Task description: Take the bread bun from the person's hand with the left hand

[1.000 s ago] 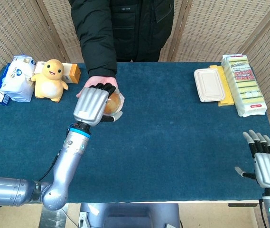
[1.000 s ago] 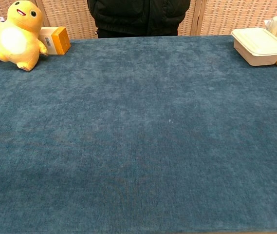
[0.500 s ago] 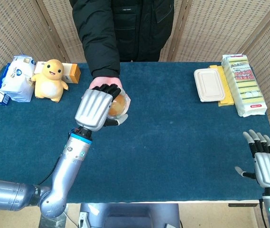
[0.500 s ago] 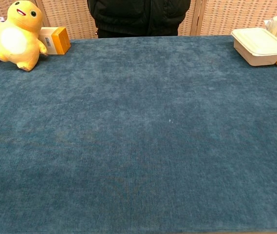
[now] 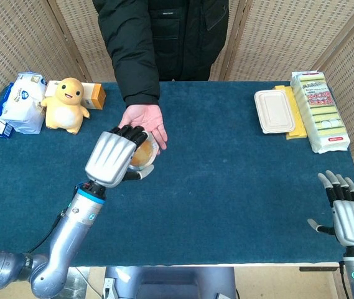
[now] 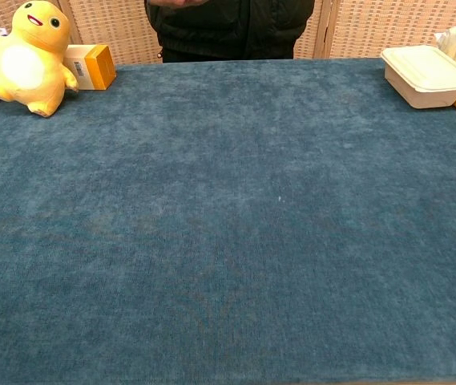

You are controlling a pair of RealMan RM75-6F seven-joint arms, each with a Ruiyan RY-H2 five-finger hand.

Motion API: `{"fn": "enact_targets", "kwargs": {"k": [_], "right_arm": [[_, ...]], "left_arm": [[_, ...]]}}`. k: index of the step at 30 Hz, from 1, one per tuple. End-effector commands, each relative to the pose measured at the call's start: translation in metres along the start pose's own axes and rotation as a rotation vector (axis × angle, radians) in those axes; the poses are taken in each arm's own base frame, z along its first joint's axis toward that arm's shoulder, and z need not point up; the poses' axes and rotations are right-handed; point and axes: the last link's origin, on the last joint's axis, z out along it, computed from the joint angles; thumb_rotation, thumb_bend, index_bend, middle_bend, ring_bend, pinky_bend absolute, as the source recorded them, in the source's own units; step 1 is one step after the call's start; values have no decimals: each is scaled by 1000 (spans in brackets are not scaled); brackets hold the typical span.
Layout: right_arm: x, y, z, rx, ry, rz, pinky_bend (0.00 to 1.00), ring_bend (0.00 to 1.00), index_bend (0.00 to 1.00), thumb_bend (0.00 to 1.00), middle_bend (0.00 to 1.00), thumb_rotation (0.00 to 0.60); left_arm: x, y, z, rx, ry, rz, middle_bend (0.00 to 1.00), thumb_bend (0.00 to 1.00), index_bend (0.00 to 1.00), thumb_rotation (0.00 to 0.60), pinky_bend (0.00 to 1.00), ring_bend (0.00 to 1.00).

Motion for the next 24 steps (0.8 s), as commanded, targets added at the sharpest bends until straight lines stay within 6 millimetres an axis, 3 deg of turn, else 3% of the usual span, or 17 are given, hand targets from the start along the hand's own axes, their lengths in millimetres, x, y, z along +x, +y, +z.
{"fn": "enact_targets", "kwargs": {"k": [1, 5, 10, 17, 21, 22, 24], "right_arm": [[-1, -1, 0, 1, -5, -1, 0, 0, 47, 95, 24, 600], [-3, -3, 1, 3, -13, -6, 0, 0, 47, 96, 24, 600], [-6, -5, 3, 4, -21, -16, 0, 0, 47, 96, 24, 600], [-8, -3, -2, -2, -29, -28, 0, 0, 47, 96, 24, 600], [-9, -2, -2, -5, -33, -27, 0, 0, 47, 95, 24, 600], [-9, -2, -2, -5, -34, -27, 0, 0, 47, 95, 23, 600], [-10, -2, -3, -4, -35, -26, 0, 0, 47, 96, 24, 600]], "left_arm": [[-32, -36, -32, 25, -76, 64, 549, 242, 564, 600, 508, 423], [-72, -71, -55, 61, -189, 96, 550, 241, 563, 600, 508, 423], [-121, -104, -70, 104, -287, 96, 550, 242, 563, 600, 508, 423], [-169, -126, -71, 145, -371, 122, 549, 241, 563, 600, 508, 423], [-184, -133, -75, 177, -428, 141, 526, 240, 550, 600, 484, 397], [-187, -135, -77, 187, -461, 136, 454, 225, 479, 600, 445, 335], [-187, -135, -78, 200, -500, 119, 232, 173, 240, 600, 346, 163]]}}
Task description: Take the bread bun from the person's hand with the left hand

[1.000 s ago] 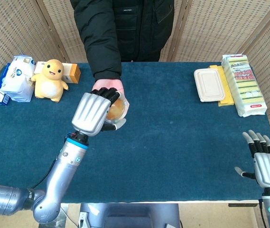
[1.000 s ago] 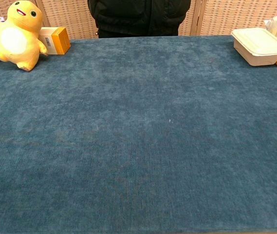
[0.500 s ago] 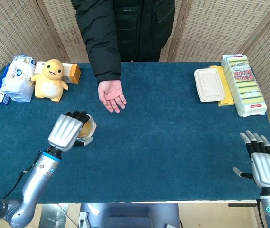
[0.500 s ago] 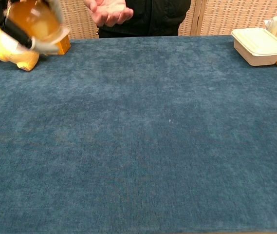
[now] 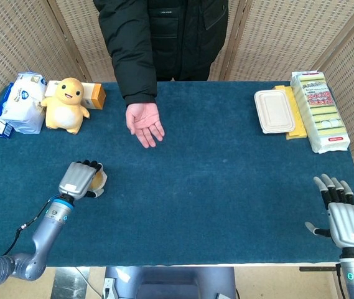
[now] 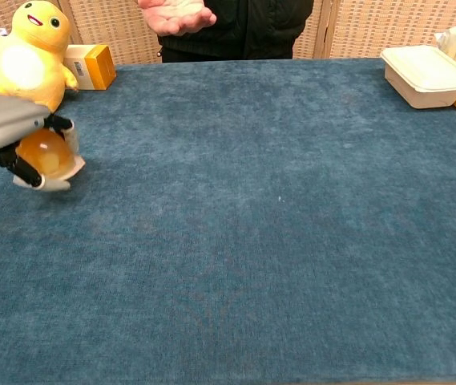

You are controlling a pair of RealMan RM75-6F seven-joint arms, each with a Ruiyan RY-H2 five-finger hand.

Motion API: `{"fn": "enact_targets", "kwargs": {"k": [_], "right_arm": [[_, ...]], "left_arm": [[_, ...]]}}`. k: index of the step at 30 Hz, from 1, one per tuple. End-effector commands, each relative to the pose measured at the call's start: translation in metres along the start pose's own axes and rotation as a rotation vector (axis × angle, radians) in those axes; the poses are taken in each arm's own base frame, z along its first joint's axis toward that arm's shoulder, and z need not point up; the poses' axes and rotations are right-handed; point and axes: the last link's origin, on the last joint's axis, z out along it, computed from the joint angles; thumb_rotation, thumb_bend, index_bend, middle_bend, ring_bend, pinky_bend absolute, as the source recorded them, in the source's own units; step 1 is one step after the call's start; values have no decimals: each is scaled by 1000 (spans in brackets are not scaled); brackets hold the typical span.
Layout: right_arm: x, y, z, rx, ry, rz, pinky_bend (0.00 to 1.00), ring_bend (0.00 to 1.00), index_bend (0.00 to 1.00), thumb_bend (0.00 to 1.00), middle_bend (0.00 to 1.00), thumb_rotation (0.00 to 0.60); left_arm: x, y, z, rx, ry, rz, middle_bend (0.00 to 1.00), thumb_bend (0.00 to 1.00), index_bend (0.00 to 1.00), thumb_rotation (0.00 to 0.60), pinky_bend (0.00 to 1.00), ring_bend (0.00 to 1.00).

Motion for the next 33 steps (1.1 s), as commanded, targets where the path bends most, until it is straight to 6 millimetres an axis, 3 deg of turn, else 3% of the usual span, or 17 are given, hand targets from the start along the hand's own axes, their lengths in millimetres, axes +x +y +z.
{"fn": "enact_targets", "kwargs": {"k": [1, 3, 8, 14, 25, 33], "right_arm": [[0, 0, -1, 1, 0, 1, 0, 0, 47, 95, 24, 600], [0, 0, -1, 1, 1, 1, 0, 0, 48, 96, 24, 600], [2, 0, 1, 1, 2, 2, 0, 0, 48, 95, 24, 600], [3, -2, 1, 6, 4, 1, 0, 0, 47, 95, 24, 600], [7, -1, -1, 4, 21, 1, 0, 0, 47, 96, 23, 600], [9, 0, -3, 8, 34, 2, 0, 0, 47, 96, 23, 600]], "left_arm": [[-7, 0, -3, 17, -90, -45, 106, 131, 101, 600, 288, 73], [0, 1, -5, 6, -79, -80, 8, 75, 3, 600, 218, 4], [26, -1, -22, -48, 34, -177, 0, 27, 0, 600, 166, 0], [44, -25, -70, -26, 100, -204, 0, 25, 0, 600, 124, 0], [21, -80, -177, 209, 158, -271, 0, 25, 0, 600, 59, 0], [23, -91, -211, 279, 265, -292, 0, 26, 0, 600, 52, 0]]}}
